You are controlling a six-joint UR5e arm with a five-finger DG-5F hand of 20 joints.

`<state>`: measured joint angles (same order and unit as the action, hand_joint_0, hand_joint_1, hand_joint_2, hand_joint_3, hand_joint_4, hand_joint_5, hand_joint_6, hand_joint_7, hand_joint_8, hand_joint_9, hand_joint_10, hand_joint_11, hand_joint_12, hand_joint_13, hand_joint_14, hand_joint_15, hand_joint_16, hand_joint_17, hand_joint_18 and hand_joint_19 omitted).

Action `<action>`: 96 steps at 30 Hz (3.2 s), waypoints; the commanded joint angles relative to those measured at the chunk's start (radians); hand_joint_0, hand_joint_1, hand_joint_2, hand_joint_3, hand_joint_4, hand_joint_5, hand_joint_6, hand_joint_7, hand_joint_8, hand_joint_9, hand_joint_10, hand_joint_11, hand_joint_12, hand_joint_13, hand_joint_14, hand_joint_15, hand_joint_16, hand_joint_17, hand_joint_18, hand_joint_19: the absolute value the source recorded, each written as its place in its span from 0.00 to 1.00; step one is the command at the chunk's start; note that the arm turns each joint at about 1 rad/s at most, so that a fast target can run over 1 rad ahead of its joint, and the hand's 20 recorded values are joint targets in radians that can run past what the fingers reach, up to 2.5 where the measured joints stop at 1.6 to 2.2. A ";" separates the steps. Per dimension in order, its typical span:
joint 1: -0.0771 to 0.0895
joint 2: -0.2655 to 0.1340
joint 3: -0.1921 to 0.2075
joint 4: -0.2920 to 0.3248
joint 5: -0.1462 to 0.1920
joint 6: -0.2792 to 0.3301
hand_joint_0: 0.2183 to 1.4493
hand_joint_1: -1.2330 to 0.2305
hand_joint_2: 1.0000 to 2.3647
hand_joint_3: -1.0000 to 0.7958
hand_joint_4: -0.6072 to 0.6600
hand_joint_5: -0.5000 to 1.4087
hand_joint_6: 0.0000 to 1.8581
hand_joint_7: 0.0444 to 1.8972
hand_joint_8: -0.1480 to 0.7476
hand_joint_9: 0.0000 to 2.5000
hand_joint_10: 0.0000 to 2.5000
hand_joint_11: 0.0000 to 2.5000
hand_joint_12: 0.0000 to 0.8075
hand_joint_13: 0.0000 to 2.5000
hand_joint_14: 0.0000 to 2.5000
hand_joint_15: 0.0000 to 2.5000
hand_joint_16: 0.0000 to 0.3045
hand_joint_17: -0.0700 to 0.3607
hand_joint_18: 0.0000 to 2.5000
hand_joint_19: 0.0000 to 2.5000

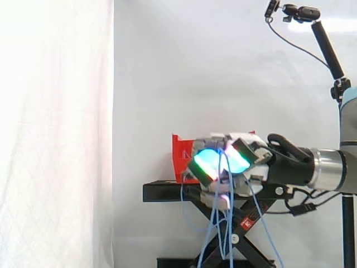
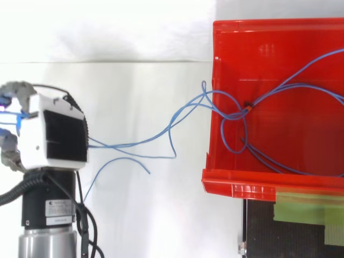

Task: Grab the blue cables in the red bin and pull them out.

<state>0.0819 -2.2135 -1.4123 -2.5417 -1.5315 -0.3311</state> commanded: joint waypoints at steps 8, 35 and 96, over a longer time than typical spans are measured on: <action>0.035 0.002 -0.016 -0.213 0.057 0.330 0.56 0.19 0.00 0.06 0.46 0.58 0.70 0.23 0.41 0.34 1.00 0.50 0.40 0.35 0.94 0.47 0.13 0.38 0.42 0.51; 0.070 0.000 -0.016 -0.445 0.085 0.524 0.50 0.25 0.00 0.00 0.51 0.62 0.48 0.26 0.42 0.33 1.00 0.51 0.41 0.36 0.89 0.46 0.14 0.38 0.39 0.51; 0.072 0.000 -0.016 -0.394 0.080 0.514 0.52 0.25 0.00 0.00 0.52 0.68 0.35 0.33 0.43 0.34 1.00 0.52 0.41 0.39 0.72 0.49 0.15 0.39 0.38 0.50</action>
<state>0.1531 -2.2135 -1.4281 -2.9362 -1.4507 0.1822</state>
